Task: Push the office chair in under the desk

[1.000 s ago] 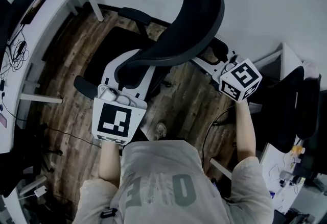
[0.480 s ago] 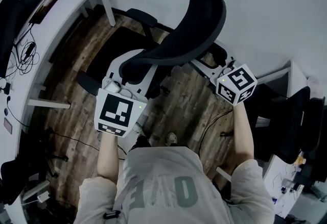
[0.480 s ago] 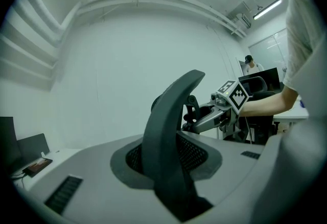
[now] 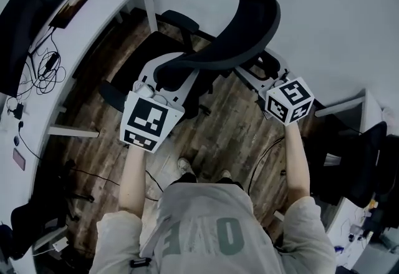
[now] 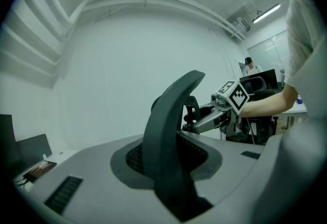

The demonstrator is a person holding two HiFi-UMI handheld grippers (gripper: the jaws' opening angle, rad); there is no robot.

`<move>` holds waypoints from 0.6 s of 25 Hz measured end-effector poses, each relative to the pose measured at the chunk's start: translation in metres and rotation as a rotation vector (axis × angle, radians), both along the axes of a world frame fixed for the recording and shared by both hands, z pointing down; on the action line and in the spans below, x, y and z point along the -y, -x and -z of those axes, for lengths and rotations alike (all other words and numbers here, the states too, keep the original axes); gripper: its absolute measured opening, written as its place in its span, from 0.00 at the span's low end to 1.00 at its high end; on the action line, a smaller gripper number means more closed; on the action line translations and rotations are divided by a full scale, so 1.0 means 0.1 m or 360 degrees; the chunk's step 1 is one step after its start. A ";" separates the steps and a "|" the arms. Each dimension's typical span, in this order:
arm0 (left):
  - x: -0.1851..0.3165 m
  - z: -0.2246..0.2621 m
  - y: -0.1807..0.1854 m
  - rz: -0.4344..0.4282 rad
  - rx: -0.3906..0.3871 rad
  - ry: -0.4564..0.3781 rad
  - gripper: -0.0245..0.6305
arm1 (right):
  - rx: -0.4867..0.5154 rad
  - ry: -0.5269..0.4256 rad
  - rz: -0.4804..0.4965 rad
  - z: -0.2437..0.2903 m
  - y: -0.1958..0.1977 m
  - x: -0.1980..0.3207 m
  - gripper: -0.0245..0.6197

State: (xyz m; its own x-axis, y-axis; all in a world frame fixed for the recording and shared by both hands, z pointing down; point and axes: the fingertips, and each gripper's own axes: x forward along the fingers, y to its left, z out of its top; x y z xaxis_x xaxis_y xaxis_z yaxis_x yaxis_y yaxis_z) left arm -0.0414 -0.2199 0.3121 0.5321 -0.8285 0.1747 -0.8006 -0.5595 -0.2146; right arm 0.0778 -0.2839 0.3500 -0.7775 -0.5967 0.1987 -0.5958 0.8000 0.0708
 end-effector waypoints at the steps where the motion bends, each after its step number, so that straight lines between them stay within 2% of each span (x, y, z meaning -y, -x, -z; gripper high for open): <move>1: 0.05 0.00 0.09 0.0000 -0.0003 0.0000 0.25 | 0.0004 0.0001 -0.0002 0.00 0.09 0.05 0.53; 15: 0.67 -0.03 1.26 0.0085 0.0019 0.0038 0.25 | 0.0014 0.0010 0.0046 0.00 1.27 0.68 0.53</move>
State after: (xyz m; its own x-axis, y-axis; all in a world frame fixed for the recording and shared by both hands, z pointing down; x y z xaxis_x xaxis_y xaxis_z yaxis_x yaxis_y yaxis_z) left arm -0.1674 -0.2873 0.3150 0.4852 -0.8510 0.2008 -0.8269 -0.5213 -0.2111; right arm -0.0496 -0.3516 0.3501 -0.7962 -0.5725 0.1958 -0.5728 0.8174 0.0606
